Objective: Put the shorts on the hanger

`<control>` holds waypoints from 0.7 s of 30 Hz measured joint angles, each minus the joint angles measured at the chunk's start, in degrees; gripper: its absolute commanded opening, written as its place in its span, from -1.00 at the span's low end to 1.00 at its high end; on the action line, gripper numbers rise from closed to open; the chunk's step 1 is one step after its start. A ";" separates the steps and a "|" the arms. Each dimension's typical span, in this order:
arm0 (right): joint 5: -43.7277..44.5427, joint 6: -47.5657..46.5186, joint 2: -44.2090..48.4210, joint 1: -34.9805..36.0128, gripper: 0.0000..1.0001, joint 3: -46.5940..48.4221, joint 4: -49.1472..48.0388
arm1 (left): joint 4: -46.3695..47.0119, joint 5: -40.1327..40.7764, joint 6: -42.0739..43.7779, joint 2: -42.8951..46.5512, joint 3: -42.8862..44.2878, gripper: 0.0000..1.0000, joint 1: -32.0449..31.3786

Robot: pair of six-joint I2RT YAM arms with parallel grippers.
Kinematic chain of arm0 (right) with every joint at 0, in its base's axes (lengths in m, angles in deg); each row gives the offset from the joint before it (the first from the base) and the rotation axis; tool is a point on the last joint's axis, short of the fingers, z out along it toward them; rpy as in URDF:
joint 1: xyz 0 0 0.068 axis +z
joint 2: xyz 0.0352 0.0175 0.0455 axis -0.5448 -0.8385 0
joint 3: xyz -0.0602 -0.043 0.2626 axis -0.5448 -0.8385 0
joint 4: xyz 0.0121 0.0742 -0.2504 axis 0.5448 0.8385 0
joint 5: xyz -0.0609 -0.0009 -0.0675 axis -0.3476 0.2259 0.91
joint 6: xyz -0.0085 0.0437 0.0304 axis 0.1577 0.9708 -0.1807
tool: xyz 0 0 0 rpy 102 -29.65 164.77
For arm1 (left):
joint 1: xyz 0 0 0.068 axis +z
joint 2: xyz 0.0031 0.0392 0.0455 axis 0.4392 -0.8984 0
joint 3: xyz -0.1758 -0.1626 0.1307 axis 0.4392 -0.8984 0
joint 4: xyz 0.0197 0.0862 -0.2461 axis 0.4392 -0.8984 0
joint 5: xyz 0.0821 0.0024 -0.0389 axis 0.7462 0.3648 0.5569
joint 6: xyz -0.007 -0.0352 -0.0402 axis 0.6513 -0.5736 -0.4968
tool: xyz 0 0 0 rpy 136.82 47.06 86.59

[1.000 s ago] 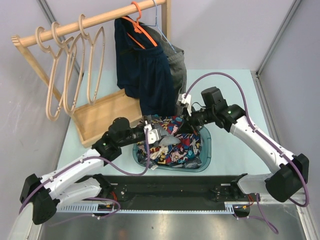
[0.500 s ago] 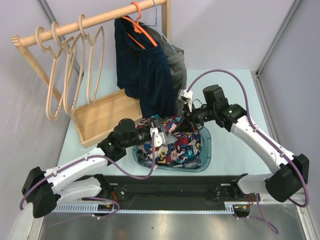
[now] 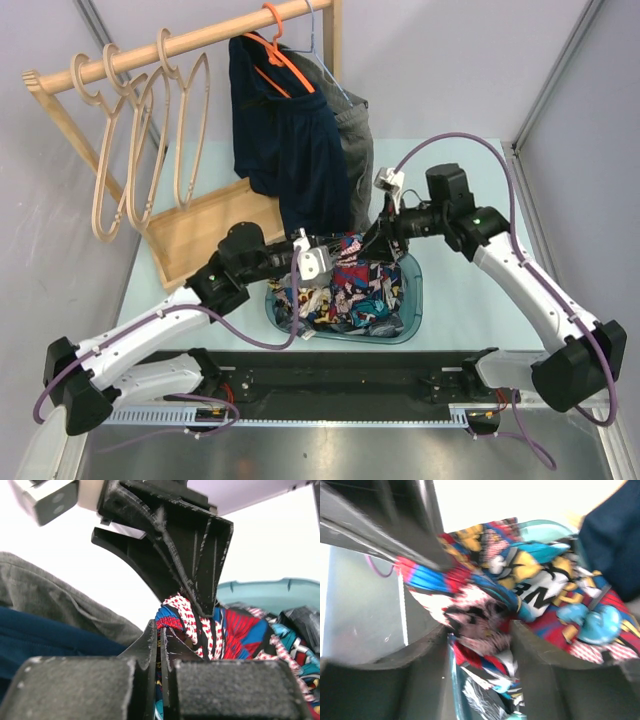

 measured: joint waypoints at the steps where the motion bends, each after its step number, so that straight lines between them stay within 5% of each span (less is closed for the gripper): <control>1: 0.11 0.04 0.48 -0.87 0.68 0.00 0.04 | -0.24 -0.37 -0.52 -0.07 0.50 -1.00 0.00; 9: 8.41 -10.88 8.02 0.76 0.90 -0.02 3.72 | -4.00 -2.56 -10.12 -6.80 10.05 -1.00 2.19; 21: 28.48 -18.51 12.20 10.97 0.88 -5.38 -6.67 | -9.88 -2.89 -20.65 -13.40 18.01 -1.00 5.07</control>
